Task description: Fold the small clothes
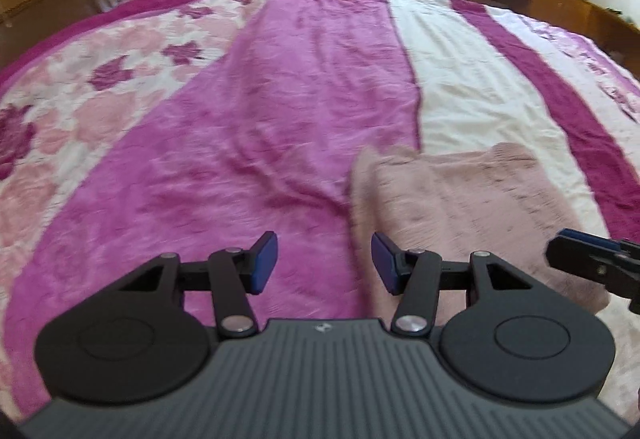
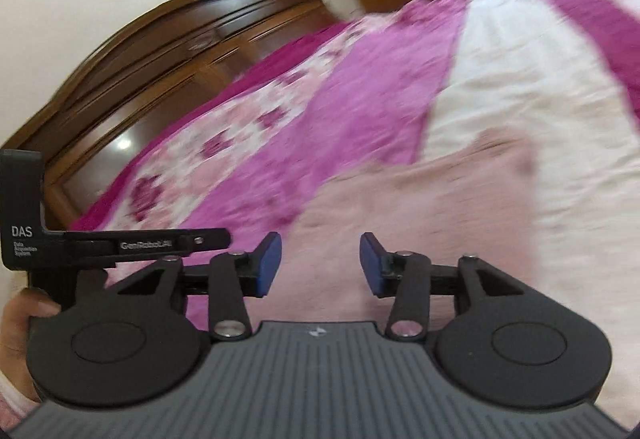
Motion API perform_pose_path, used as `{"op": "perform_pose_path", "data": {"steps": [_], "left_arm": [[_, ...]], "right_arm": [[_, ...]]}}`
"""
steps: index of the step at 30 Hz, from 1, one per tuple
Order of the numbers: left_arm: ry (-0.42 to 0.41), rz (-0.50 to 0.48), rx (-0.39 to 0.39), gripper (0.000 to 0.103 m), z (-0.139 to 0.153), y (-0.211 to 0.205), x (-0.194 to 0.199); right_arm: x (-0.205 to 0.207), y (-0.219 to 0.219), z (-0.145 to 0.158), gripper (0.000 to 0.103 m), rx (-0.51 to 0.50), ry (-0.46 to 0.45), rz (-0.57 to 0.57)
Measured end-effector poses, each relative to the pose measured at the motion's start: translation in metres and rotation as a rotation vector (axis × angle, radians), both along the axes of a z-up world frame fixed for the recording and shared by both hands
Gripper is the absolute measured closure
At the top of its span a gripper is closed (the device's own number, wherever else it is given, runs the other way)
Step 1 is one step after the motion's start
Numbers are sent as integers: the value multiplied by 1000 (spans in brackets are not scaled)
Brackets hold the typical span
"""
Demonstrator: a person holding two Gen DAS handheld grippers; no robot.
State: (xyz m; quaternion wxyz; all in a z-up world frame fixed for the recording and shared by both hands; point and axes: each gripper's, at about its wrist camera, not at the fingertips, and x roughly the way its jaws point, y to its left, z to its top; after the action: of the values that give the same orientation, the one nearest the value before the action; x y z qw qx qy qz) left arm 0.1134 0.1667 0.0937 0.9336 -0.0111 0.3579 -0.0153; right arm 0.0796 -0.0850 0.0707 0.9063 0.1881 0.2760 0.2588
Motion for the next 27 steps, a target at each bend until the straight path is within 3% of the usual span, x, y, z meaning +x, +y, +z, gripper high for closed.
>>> {"op": "perform_pose_path", "data": {"steps": [8, 13, 14, 16, 20, 21, 22, 25, 27], "left_arm": [[35, -69, -25, 49, -26, -35, 50], [105, -53, -101, 49, -50, -39, 81], [104, -48, -118, 51, -53, -39, 83], [77, -59, -126, 79, -54, -41, 83], [11, -64, -105, 84, -40, -40, 84], [-14, -51, -91, 93, -36, -37, 86], [-23, -36, -73, 93, -33, -33, 91], [29, -19, -98, 93, -41, -21, 109], [56, -25, -74, 93, -51, -23, 114]], "right_arm": [[-5, -59, -16, 42, -64, 2, -201], [-2, -69, -36, 40, -71, 39, -223], [-2, -69, -41, 40, -64, 47, -221], [0, -65, -48, 39, -50, 66, -210], [3, -51, -57, 39, -37, 92, -178], [1, -46, -55, 38, -40, 94, -181], [-1, -41, -53, 38, -45, 87, -180], [-9, -22, -47, 36, -97, 59, -168], [-11, -17, -46, 36, -126, 49, -172]]}}
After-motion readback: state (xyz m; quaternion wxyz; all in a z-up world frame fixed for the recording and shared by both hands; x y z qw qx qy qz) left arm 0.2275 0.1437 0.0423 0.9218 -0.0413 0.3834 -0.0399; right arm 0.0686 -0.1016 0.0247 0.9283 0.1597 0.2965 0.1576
